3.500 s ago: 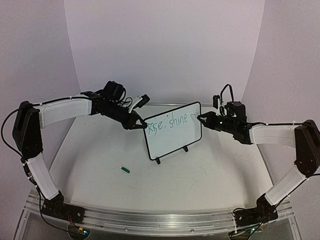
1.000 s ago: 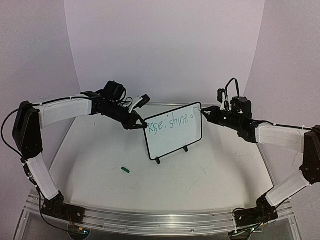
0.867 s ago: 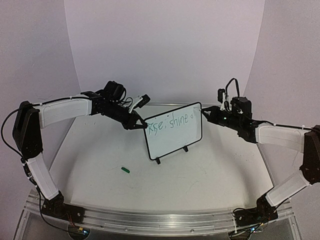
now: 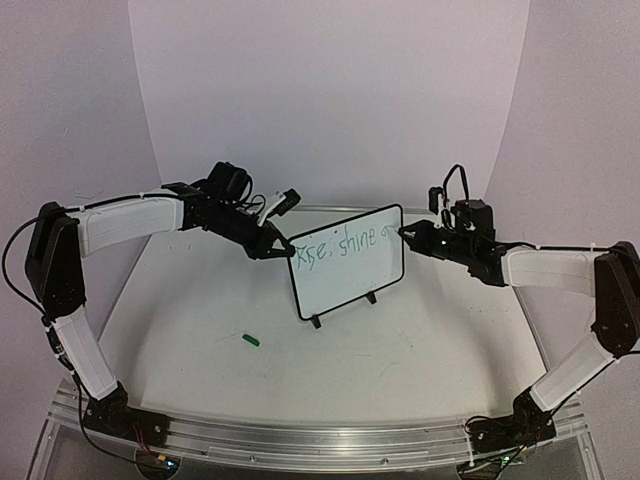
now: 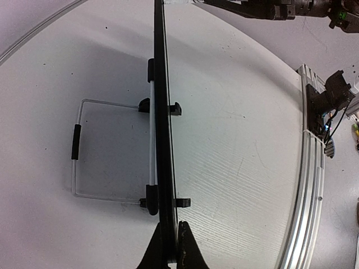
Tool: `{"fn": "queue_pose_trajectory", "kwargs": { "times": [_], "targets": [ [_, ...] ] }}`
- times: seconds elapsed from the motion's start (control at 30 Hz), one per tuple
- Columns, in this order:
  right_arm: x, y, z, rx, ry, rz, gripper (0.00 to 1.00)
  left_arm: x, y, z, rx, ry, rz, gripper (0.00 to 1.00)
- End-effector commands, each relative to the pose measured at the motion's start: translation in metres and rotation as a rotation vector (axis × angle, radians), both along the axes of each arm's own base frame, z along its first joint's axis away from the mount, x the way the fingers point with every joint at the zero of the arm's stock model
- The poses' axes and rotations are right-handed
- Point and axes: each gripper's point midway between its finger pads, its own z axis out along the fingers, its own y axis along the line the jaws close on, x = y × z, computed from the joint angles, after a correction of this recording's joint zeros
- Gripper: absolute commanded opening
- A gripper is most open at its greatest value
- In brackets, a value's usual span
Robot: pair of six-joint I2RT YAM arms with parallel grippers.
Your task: Write a sentence on the whiteboard
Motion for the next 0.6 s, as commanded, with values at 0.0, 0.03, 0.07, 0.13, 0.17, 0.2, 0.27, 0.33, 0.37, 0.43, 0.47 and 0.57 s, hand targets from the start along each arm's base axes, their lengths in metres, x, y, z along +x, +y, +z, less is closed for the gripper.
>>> {"fn": "queue_pose_trajectory", "kwargs": {
  "times": [0.0, 0.03, 0.07, 0.13, 0.17, 0.2, 0.27, 0.33, 0.37, 0.43, 0.47, 0.57],
  "targets": [
    [0.012, -0.004, 0.018, 0.004, -0.060, -0.042, 0.00, -0.012, 0.008, -0.038, 0.127, 0.059, -0.016, 0.00],
    [0.012, -0.005, 0.018, 0.004, -0.060, -0.047, 0.00, -0.012, 0.008, -0.037, 0.127, 0.058, -0.015, 0.00],
    [0.012, -0.006, 0.018, 0.004, -0.060, -0.051, 0.00, -0.012, 0.008, -0.038, 0.127, 0.058, -0.015, 0.00],
    [0.012, -0.007, 0.017, 0.003, -0.059, -0.057, 0.00, -0.012, 0.008, -0.038, 0.127, 0.058, -0.015, 0.00],
    [0.012, -0.007, 0.016, 0.003, -0.056, -0.057, 0.00, -0.012, 0.008, -0.037, 0.126, 0.056, -0.016, 0.00],
    [0.012, -0.007, 0.015, 0.003, -0.053, -0.054, 0.00, -0.012, 0.008, -0.037, 0.125, 0.057, -0.015, 0.00],
    [0.011, -0.005, 0.012, 0.004, -0.044, -0.047, 0.00, -0.012, 0.008, -0.037, 0.126, 0.056, -0.015, 0.00],
    [0.010, -0.004, 0.005, 0.000, -0.029, -0.040, 0.00, -0.012, 0.008, -0.037, 0.126, 0.056, -0.016, 0.00],
    [0.009, -0.004, 0.002, -0.002, -0.022, -0.036, 0.00, -0.012, 0.008, -0.037, 0.126, 0.056, -0.016, 0.00],
    [0.008, -0.004, -0.007, -0.009, -0.001, -0.033, 0.00, -0.012, 0.008, -0.037, 0.127, 0.056, -0.015, 0.00],
    [0.006, -0.005, -0.011, -0.010, 0.008, -0.032, 0.00, -0.012, 0.008, -0.037, 0.126, 0.055, -0.015, 0.00],
    [0.002, -0.006, -0.023, -0.017, 0.035, -0.032, 0.00, -0.012, 0.008, -0.037, 0.126, 0.058, -0.015, 0.00]
  ]
}}
